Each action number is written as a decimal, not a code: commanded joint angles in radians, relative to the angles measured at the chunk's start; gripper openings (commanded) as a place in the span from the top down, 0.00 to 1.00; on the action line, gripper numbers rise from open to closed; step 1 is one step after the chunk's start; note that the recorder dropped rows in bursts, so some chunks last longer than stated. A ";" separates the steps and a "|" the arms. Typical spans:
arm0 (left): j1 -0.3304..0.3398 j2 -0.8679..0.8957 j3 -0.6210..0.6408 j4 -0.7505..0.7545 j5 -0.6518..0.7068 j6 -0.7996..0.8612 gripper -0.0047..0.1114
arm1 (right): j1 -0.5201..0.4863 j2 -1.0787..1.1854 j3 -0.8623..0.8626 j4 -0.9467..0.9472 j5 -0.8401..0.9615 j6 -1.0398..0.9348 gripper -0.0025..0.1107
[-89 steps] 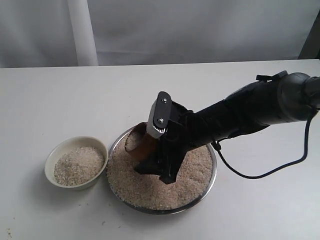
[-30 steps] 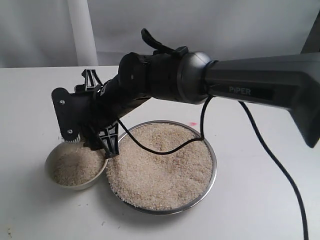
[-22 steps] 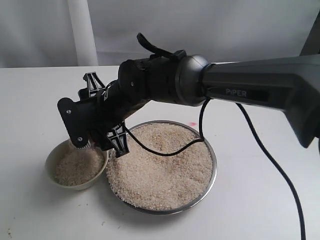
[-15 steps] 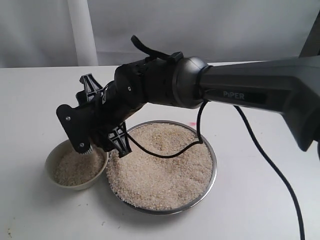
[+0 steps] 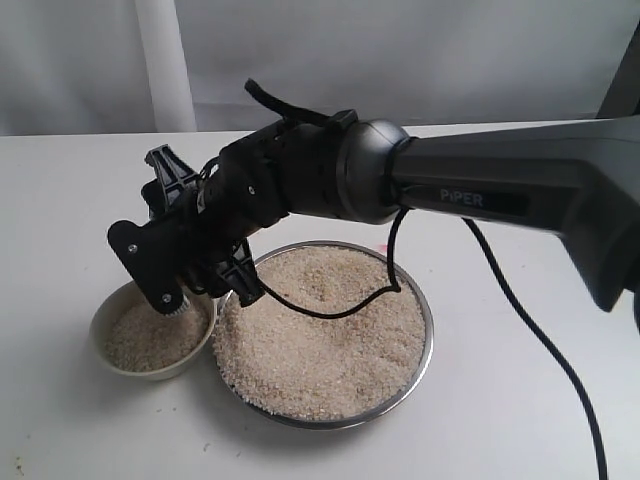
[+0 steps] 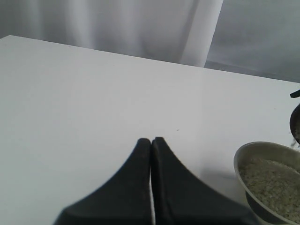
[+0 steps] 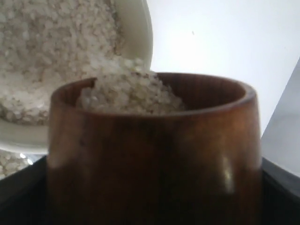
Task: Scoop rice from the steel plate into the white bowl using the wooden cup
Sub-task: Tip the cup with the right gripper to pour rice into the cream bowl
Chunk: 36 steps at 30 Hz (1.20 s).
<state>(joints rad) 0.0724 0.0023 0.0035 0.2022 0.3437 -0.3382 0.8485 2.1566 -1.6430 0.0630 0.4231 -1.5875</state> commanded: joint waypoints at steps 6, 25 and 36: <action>-0.003 -0.002 -0.004 -0.006 -0.006 -0.001 0.96 | 0.024 0.000 -0.008 -0.094 -0.055 0.002 0.98; -0.003 -0.002 -0.004 -0.006 -0.006 -0.001 0.96 | 0.090 0.034 -0.008 -0.487 -0.095 0.072 0.98; -0.003 -0.002 -0.004 -0.006 -0.006 -0.001 0.96 | 0.107 0.034 -0.008 -0.684 -0.095 0.200 0.98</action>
<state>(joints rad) 0.0724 0.0023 0.0035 0.2022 0.3437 -0.3382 0.9468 2.1974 -1.6430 -0.5620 0.3414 -1.4355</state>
